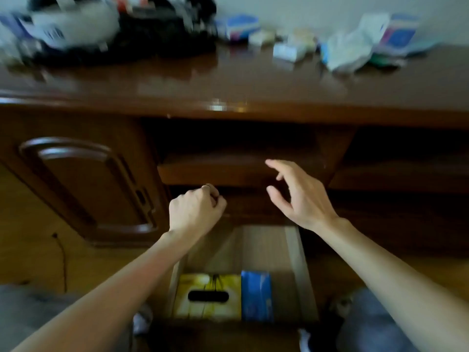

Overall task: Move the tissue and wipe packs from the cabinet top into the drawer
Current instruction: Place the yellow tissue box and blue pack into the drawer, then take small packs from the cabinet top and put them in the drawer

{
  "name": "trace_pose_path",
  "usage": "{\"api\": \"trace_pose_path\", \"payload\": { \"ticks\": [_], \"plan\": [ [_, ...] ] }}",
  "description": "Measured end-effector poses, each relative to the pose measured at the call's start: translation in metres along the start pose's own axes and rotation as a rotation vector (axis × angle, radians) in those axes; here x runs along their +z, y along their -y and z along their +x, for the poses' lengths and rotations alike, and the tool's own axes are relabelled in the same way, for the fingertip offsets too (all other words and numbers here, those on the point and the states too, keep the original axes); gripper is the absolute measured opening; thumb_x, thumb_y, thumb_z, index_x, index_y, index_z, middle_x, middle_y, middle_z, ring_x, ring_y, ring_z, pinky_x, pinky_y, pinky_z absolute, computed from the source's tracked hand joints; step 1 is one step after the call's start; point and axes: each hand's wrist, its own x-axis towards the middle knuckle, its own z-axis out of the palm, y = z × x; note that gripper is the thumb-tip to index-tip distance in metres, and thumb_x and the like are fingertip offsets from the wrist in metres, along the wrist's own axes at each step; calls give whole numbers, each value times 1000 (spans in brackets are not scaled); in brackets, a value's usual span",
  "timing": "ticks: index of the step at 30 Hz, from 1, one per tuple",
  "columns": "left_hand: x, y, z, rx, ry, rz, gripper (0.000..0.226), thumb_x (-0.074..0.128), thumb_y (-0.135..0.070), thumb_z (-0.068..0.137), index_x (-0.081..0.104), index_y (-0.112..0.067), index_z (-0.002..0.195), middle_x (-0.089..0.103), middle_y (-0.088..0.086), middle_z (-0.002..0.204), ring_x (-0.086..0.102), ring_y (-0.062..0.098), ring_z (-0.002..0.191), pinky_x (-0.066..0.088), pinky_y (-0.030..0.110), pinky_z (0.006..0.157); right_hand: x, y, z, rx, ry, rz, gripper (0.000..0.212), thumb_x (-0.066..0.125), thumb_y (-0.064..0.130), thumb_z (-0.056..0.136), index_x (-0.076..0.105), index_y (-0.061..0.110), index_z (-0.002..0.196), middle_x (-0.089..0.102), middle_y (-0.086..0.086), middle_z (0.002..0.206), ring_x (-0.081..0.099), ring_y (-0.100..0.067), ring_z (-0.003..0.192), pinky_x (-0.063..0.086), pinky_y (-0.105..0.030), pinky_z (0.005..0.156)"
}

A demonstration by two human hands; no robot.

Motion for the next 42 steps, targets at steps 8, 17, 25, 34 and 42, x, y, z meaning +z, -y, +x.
{"api": "trace_pose_path", "payload": {
  "ticks": [8, 17, 25, 34, 42],
  "plan": [
    [-133, -94, 115, 353, -463, -51, 25, 54, -41, 91, 71, -28, 79, 55, -12, 50, 57, 13, 48, 31, 21, 45, -106, -28, 144, 91, -157, -297, 33, 56, 33, 97, 57, 31, 130, 64, 12, 118, 57, -11, 110, 55, -34, 75],
    [-109, -124, 256, 238, -81, 11, 52, 55, -57, 89, 56, -27, 132, 62, 1, 122, 57, 24, 117, 48, 39, 86, -111, -83, 214, 345, 315, -510, 53, 40, 72, 89, 57, 38, 126, 62, 9, 120, 57, -18, 116, 49, -37, 79],
    [-103, -125, 390, 229, -118, 65, 56, 59, -34, 91, 47, -16, 143, 50, 11, 139, 47, 31, 130, 49, 45, 94, -64, -130, 328, 382, 223, -414, 56, 49, 58, 94, 44, 33, 144, 51, -2, 147, 44, -26, 137, 46, -43, 100],
    [-39, -116, 494, 181, -31, 169, 45, 44, -30, 100, 50, -6, 137, 50, 17, 143, 46, 35, 133, 42, 45, 102, 15, -213, 419, 480, 492, -359, 81, 35, 76, 89, 22, 36, 159, 18, 3, 169, 21, -25, 153, 16, -48, 121],
    [-68, -129, 432, 336, -164, 439, 28, 44, -14, 98, 66, -13, 116, 67, 11, 120, 63, 33, 111, 46, 43, 91, -4, -185, 378, 352, 345, -251, 42, 55, 63, 89, 53, 26, 109, 56, -8, 122, 51, -30, 116, 40, -42, 96]
  ]
}}
